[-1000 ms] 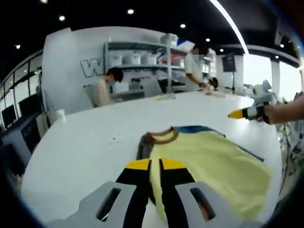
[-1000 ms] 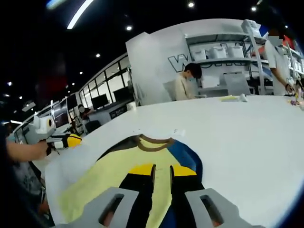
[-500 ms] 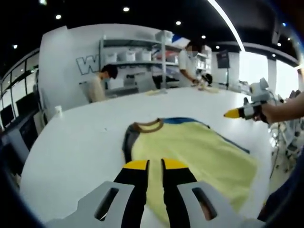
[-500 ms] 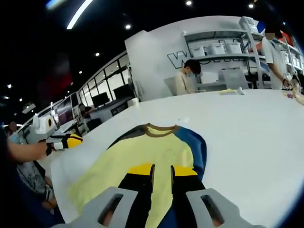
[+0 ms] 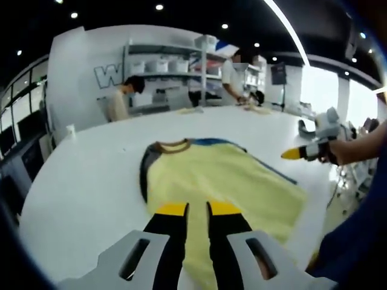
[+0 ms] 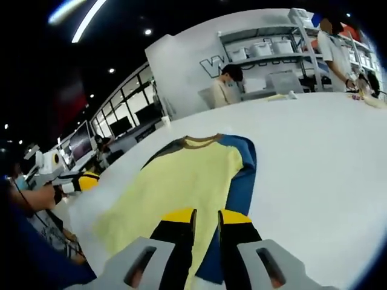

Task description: Fold the garment on the visible template until the final outline fits inside the template.

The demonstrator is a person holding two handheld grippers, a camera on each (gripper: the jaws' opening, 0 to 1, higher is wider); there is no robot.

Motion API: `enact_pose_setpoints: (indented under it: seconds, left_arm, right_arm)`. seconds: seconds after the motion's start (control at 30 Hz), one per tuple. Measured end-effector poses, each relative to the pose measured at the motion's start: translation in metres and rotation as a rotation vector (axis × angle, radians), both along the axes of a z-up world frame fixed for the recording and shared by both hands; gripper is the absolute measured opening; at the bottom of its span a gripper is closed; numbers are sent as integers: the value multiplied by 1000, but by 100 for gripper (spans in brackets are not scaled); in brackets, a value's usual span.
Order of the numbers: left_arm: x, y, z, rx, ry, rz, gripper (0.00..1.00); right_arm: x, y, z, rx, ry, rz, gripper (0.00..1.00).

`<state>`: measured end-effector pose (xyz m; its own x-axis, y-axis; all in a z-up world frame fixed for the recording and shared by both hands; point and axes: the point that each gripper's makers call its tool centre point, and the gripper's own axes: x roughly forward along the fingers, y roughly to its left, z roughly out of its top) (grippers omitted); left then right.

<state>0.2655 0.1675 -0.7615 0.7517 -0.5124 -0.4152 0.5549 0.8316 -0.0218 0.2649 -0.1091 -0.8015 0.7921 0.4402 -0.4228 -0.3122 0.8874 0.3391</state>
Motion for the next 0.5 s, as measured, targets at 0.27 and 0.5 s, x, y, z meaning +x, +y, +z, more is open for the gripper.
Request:
enact_pose_setpoints:
  seconds: [0.27,0.5]
  left_arm:
    - [-23,-12,-2,-26,19,-53,13]
    - [-33,-16,-3,-32,24,-64,13]
  right_arm:
    - [-21,-10,-23,-45,34,-44,11]
    - [-31,-19,-37,-79,56,-99,15]
